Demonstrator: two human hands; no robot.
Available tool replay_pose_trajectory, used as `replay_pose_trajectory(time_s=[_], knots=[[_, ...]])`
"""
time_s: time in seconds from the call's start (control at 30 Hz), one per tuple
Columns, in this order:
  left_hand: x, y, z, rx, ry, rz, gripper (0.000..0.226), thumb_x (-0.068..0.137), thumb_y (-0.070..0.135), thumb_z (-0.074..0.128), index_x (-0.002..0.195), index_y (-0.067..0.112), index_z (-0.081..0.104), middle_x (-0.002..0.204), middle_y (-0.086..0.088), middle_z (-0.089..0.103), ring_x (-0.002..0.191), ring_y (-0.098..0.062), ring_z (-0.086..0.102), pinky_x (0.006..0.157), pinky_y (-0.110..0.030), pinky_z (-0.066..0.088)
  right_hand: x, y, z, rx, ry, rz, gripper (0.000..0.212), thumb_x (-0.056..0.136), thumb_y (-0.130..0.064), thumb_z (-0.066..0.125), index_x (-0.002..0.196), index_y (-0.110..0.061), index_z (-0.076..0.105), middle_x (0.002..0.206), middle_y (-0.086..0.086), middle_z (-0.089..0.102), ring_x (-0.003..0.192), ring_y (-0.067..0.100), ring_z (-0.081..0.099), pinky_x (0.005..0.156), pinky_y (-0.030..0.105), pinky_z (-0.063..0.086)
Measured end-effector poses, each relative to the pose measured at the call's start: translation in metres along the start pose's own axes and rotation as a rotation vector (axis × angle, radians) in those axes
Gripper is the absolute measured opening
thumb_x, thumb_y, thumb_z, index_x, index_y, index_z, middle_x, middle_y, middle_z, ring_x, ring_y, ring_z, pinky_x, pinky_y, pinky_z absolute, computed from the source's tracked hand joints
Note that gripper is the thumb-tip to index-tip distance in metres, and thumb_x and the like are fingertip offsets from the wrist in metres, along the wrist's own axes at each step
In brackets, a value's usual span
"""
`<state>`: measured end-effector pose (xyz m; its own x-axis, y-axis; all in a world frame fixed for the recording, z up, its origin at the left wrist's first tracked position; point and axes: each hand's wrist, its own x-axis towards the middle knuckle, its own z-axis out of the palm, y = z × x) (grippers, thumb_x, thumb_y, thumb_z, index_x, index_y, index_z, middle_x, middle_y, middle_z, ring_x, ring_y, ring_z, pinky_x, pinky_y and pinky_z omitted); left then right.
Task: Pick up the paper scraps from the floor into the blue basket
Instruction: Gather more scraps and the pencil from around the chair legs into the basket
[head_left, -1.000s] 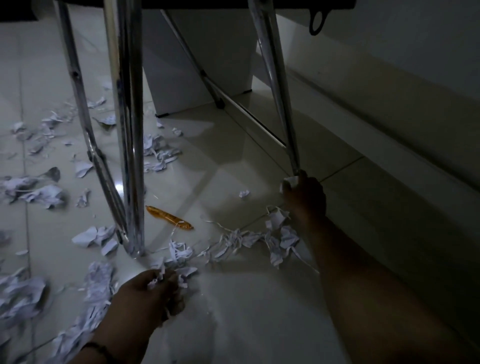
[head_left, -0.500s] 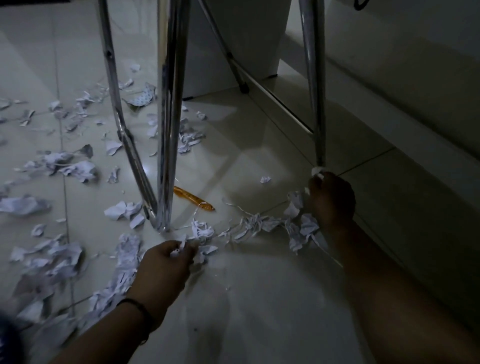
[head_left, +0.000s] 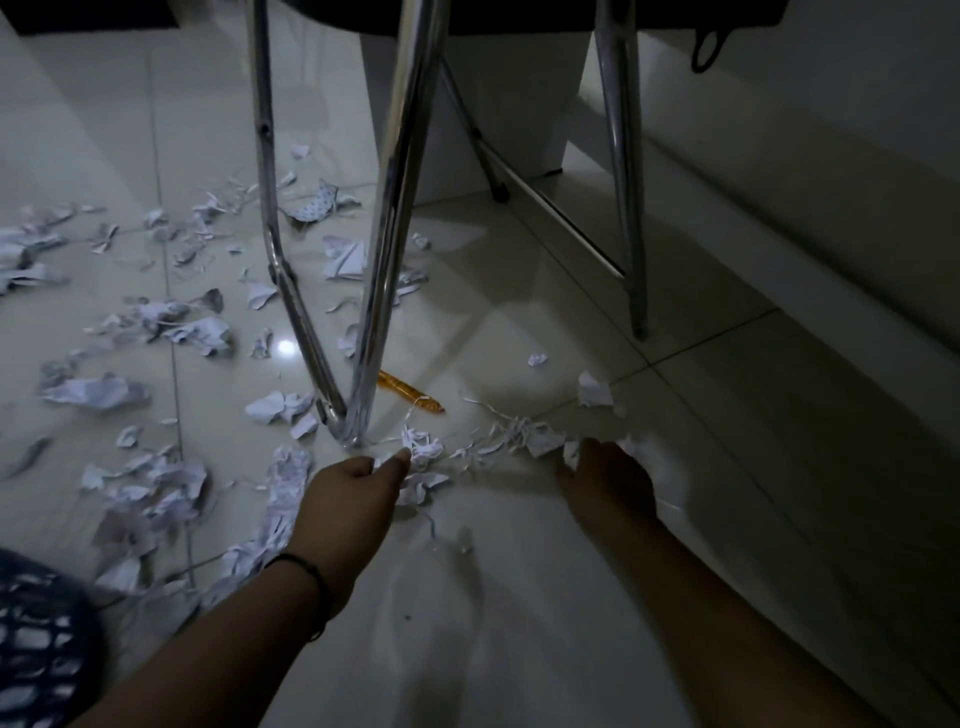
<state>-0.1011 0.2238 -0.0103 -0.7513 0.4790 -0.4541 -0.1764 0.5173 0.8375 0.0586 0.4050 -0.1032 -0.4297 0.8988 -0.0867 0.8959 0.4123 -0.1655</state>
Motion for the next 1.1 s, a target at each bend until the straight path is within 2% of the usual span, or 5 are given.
replay_pose_trajectory(time_s=[0.23,0.6,0.83,0.97,1.1], knots=[[-0.015,0.012,-0.028,0.060,0.025,0.069,0.042,0.085,0.034,0.062,0.049,0.015,0.051,0.036,0.007,0.043,0.043,-0.013,0.037,0.046,-0.024,0.028,-0.009,-0.033,-0.074,0.492,-0.113,0.043,0.044,0.083,-0.036,0.057,0.122,-0.016,0.054,0.113,0.011,0.065,0.096,0.025,0.065,0.073,0.029,0.051],[-0.070,0.122,-0.120,0.344,0.059,0.504,0.050,0.088,0.042,0.053,0.050,0.010,0.044,0.047,-0.005,0.042,0.047,-0.019,0.042,0.044,-0.025,0.029,-0.089,-0.172,-0.267,0.237,-0.250,-0.377,0.031,0.061,-0.046,0.067,0.054,-0.016,0.064,0.042,-0.002,0.057,0.037,0.011,0.054,0.035,0.018,0.035],[-0.093,0.169,-0.267,0.242,-0.070,0.443,0.047,0.082,0.062,0.049,0.098,0.021,0.064,0.070,-0.001,0.057,0.050,-0.014,0.043,0.038,-0.016,0.033,-0.140,-0.297,-0.340,0.341,-0.317,-0.721,0.032,0.053,-0.059,0.062,0.068,-0.032,0.069,0.052,-0.002,0.063,0.042,0.012,0.057,0.040,0.026,0.044],[-0.102,0.148,-0.348,0.106,-0.216,0.430,0.034,0.075,0.044,0.065,0.095,0.017,0.060,0.106,-0.026,0.061,0.093,-0.020,0.053,0.083,-0.031,0.050,-0.169,-0.370,-0.332,0.433,-0.465,-0.869,0.022,0.070,-0.047,0.064,0.069,-0.026,0.070,0.053,-0.009,0.065,0.042,0.004,0.056,0.036,0.015,0.040],[-0.103,0.110,-0.405,0.153,-0.128,0.349,0.014,0.069,0.029,0.058,0.060,0.019,0.061,0.051,0.000,0.050,0.044,-0.012,0.033,0.048,-0.026,0.021,-0.197,-0.421,-0.295,0.548,-0.632,-0.910,0.025,0.074,-0.036,0.065,0.077,-0.011,0.066,0.060,0.006,0.062,0.052,0.019,0.055,0.046,0.026,0.042]])
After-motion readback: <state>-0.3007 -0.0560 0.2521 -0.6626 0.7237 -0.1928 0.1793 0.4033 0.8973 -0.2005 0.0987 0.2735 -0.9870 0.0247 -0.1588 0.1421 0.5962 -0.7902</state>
